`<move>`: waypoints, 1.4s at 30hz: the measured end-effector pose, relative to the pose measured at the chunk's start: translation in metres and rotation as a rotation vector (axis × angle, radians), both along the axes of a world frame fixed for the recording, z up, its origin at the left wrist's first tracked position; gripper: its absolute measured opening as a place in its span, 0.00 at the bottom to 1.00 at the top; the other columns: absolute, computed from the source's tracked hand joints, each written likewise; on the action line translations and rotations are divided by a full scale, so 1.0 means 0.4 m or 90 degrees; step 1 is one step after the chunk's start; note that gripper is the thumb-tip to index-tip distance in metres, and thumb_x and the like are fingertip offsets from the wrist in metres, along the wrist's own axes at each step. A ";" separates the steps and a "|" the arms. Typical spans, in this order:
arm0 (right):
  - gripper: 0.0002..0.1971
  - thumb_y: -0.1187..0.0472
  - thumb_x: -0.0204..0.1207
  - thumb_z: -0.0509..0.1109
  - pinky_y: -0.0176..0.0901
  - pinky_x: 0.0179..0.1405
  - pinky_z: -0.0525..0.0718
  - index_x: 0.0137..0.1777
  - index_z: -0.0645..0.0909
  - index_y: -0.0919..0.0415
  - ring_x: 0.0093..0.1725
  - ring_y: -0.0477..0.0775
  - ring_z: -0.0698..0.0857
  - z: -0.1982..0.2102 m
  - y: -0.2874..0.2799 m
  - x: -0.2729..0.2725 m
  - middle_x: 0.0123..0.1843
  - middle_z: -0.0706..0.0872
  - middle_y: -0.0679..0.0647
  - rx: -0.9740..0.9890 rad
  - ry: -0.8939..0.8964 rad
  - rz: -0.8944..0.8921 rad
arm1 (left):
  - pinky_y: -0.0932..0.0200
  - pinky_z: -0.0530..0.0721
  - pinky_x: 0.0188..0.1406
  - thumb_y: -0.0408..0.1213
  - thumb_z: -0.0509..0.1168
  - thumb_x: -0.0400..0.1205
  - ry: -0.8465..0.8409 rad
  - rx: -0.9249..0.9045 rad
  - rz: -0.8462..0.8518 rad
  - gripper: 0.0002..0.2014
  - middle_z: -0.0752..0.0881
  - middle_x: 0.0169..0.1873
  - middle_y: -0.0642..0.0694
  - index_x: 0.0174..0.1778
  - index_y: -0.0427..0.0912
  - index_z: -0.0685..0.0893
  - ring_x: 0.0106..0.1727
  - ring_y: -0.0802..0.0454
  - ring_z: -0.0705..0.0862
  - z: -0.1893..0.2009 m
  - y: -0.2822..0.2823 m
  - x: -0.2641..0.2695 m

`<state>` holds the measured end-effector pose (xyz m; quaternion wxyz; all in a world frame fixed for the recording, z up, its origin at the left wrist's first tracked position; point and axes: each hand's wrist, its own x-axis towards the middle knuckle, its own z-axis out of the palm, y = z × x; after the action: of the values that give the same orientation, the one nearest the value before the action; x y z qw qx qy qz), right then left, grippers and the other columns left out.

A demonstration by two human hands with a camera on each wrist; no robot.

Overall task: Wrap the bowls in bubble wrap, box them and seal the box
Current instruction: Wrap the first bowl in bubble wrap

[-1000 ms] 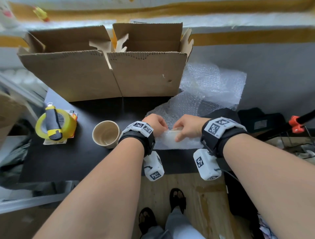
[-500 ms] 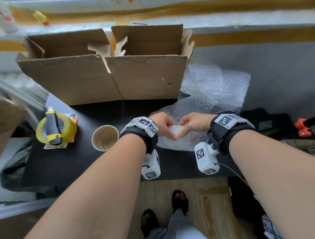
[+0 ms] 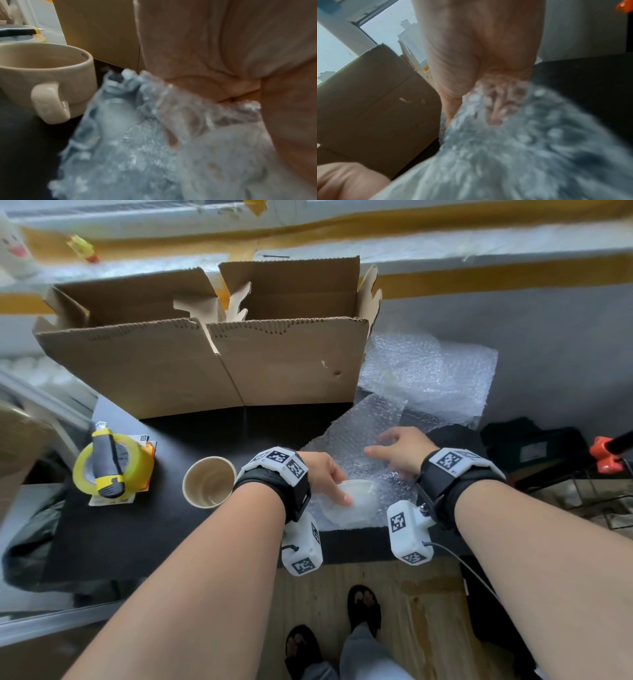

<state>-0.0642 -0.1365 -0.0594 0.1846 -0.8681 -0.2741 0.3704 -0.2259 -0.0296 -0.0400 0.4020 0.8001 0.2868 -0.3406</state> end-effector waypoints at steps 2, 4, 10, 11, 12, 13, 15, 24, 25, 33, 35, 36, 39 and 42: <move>0.11 0.52 0.78 0.71 0.43 0.34 0.83 0.45 0.86 0.60 0.31 0.55 0.84 0.005 0.021 -0.006 0.38 0.88 0.55 -0.026 -0.024 0.000 | 0.50 0.81 0.65 0.57 0.77 0.69 0.008 0.005 -0.003 0.09 0.91 0.40 0.60 0.42 0.60 0.91 0.51 0.55 0.88 0.001 -0.003 0.000; 0.13 0.60 0.80 0.64 0.39 0.26 0.79 0.36 0.82 0.64 0.26 0.53 0.81 0.021 0.043 -0.008 0.31 0.86 0.57 0.029 0.107 -0.092 | 0.50 0.81 0.64 0.57 0.77 0.69 0.018 0.017 -0.004 0.10 0.91 0.40 0.60 0.41 0.60 0.90 0.51 0.55 0.88 0.003 -0.006 -0.001; 0.20 0.46 0.87 0.53 0.59 0.64 0.77 0.64 0.79 0.58 0.59 0.56 0.84 0.139 0.107 0.004 0.55 0.87 0.54 0.322 0.503 -0.206 | 0.47 0.82 0.65 0.58 0.74 0.70 0.013 -0.016 0.022 0.08 0.90 0.43 0.59 0.39 0.61 0.88 0.54 0.53 0.88 0.005 -0.011 -0.007; 0.21 0.44 0.86 0.54 0.60 0.66 0.74 0.69 0.77 0.55 0.63 0.55 0.82 0.148 0.111 0.000 0.60 0.86 0.53 0.293 0.476 -0.158 | 0.45 0.81 0.66 0.59 0.72 0.68 0.001 -0.033 0.053 0.10 0.91 0.47 0.55 0.40 0.61 0.88 0.56 0.51 0.87 0.002 -0.013 -0.008; 0.21 0.43 0.85 0.57 0.59 0.67 0.74 0.70 0.76 0.54 0.65 0.54 0.82 0.153 0.109 -0.008 0.64 0.85 0.52 0.248 0.425 -0.102 | 0.44 0.80 0.67 0.60 0.69 0.68 -0.007 -0.042 0.082 0.11 0.90 0.50 0.53 0.41 0.60 0.87 0.57 0.49 0.86 -0.003 -0.012 -0.008; 0.19 0.44 0.83 0.61 0.58 0.68 0.75 0.68 0.78 0.53 0.66 0.53 0.82 0.153 0.103 -0.014 0.64 0.85 0.51 0.199 0.350 -0.033 | 0.44 0.78 0.68 0.59 0.66 0.70 -0.011 -0.042 0.101 0.11 0.89 0.52 0.52 0.42 0.60 0.87 0.59 0.48 0.85 -0.001 -0.013 -0.007; 0.17 0.48 0.76 0.73 0.54 0.67 0.78 0.63 0.83 0.50 0.64 0.51 0.83 0.142 0.081 -0.013 0.62 0.86 0.48 0.108 0.191 0.139 | 0.46 0.74 0.72 0.56 0.63 0.78 -0.016 -0.029 0.111 0.12 0.87 0.58 0.52 0.52 0.60 0.85 0.64 0.49 0.82 0.007 -0.011 -0.006; 0.38 0.51 0.62 0.85 0.48 0.61 0.79 0.70 0.72 0.52 0.60 0.53 0.81 0.024 0.022 -0.055 0.61 0.81 0.50 -0.046 0.015 0.363 | 0.54 0.70 0.70 0.39 0.54 0.89 -0.082 0.025 0.189 0.18 0.79 0.70 0.37 0.71 0.34 0.78 0.72 0.41 0.76 -0.042 0.017 0.036; 0.36 0.51 0.63 0.84 0.48 0.62 0.79 0.70 0.73 0.53 0.60 0.53 0.81 0.019 0.023 -0.053 0.61 0.82 0.50 -0.035 0.031 0.347 | 0.54 0.73 0.67 0.39 0.54 0.89 -0.092 0.029 0.196 0.17 0.82 0.65 0.39 0.68 0.36 0.80 0.68 0.43 0.78 -0.051 0.019 0.036; 0.26 0.47 0.71 0.78 0.55 0.58 0.83 0.63 0.82 0.63 0.58 0.60 0.85 -0.029 0.063 -0.052 0.58 0.87 0.58 -0.047 0.076 0.359 | 0.57 0.80 0.50 0.43 0.66 0.83 -0.089 0.106 0.277 0.09 0.89 0.50 0.41 0.48 0.43 0.88 0.55 0.43 0.86 -0.128 0.055 0.023; 0.25 0.45 0.70 0.78 0.56 0.58 0.84 0.62 0.83 0.59 0.56 0.58 0.86 -0.042 0.070 -0.054 0.56 0.88 0.56 -0.054 0.068 0.341 | 0.56 0.83 0.48 0.45 0.68 0.81 -0.099 0.122 0.293 0.07 0.89 0.42 0.44 0.39 0.50 0.86 0.50 0.44 0.87 -0.138 0.059 0.013; 0.25 0.44 0.70 0.78 0.56 0.57 0.85 0.62 0.83 0.57 0.54 0.57 0.87 -0.045 0.071 -0.054 0.56 0.88 0.55 -0.056 0.071 0.327 | 0.56 0.84 0.47 0.44 0.70 0.80 -0.100 0.129 0.298 0.07 0.89 0.40 0.46 0.36 0.52 0.85 0.48 0.45 0.88 -0.143 0.061 0.012; 0.25 0.45 0.70 0.78 0.58 0.53 0.89 0.65 0.82 0.55 0.53 0.58 0.88 -0.053 0.074 -0.055 0.56 0.88 0.55 -0.076 0.116 0.287 | 0.57 0.86 0.44 0.39 0.74 0.76 -0.085 0.153 0.291 0.09 0.90 0.42 0.50 0.32 0.57 0.84 0.45 0.49 0.88 -0.138 0.060 0.007; 0.21 0.49 0.74 0.76 0.60 0.50 0.90 0.64 0.83 0.58 0.54 0.62 0.88 -0.048 0.083 -0.060 0.57 0.87 0.58 -0.097 0.157 0.258 | 0.59 0.84 0.44 0.40 0.74 0.75 -0.110 0.159 0.283 0.07 0.89 0.47 0.52 0.37 0.58 0.84 0.46 0.52 0.86 -0.117 0.060 -0.001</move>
<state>-0.0882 -0.1033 -0.0786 0.0725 -0.7550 -0.3892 0.5227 -0.2263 -0.0056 -0.0867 0.3878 0.7870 0.4600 -0.1366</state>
